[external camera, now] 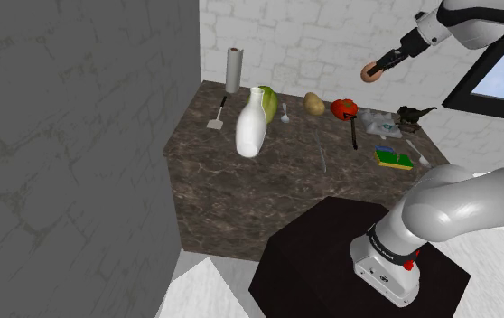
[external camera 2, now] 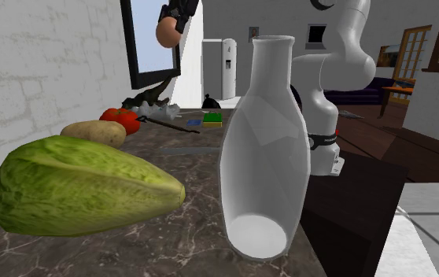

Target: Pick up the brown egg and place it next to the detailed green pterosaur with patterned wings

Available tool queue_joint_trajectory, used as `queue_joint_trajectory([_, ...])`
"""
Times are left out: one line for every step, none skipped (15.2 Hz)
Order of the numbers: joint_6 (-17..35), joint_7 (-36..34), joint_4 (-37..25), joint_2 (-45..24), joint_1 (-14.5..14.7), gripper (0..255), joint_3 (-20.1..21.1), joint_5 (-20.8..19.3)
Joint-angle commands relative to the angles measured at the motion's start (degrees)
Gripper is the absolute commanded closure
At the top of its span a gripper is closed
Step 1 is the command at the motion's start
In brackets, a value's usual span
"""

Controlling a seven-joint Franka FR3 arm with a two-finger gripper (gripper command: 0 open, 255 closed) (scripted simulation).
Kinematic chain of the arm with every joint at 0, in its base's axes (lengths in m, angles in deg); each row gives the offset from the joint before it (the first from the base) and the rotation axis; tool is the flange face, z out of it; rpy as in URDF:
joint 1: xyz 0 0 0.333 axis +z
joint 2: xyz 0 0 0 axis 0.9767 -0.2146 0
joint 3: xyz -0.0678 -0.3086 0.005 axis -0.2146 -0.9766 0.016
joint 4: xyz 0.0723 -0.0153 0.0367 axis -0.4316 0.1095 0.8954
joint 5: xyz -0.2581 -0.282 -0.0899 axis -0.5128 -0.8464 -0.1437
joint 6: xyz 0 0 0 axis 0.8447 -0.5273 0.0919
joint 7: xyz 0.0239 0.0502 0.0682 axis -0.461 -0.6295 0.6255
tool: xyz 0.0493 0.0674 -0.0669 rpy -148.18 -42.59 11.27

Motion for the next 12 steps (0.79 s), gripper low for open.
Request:
queue_joint_trajectory([-1.73, 2.62, -1.38, 0.16, -0.46, 255, -2.46, -0.49])
queue_joint_trajectory([-2.52, 3.88, -2.12, 0.14, -0.60, 255, -3.71, -0.69])
queue_joint_trajectory([-3.30, 5.14, -2.93, 0.06, -0.69, 255, -4.98, -0.88])
queue_joint_trajectory([-4.08, 6.42, -3.81, -0.07, -0.73, 255, -6.28, -1.03])
queue_joint_trajectory([-4.87, 7.70, -4.75, -0.26, -0.71, 255, -7.62, -1.17])
queue_joint_trajectory([-5.66, 8.99, -5.75, -0.50, -0.62, 255, -9.02, -1.29])
queue_joint_trajectory([-6.45, 10.28, -6.82, -0.79, -0.47, 255, -10.46, -1.37])
queue_joint_trajectory([-7.24, 11.59, -7.95, -1.12, -0.23, 255, -11.95, -1.43])
queue_joint_trajectory([-8.04, 12.90, -9.15, -1.51, 0.08, 255, -13.50, -1.47])
queue_joint_trajectory([-8.84, 14.22, -10.42, -1.94, 0.47, 255, -15.11, -1.46])
queue_joint_trajectory([-9.65, 15.55, -11.75, -2.42, 0.96, 255, -16.79, -1.42])
queue_joint_trajectory([-10.47, 16.88, -13.15, -2.93, 1.56, 255, -18.57, -1.36])
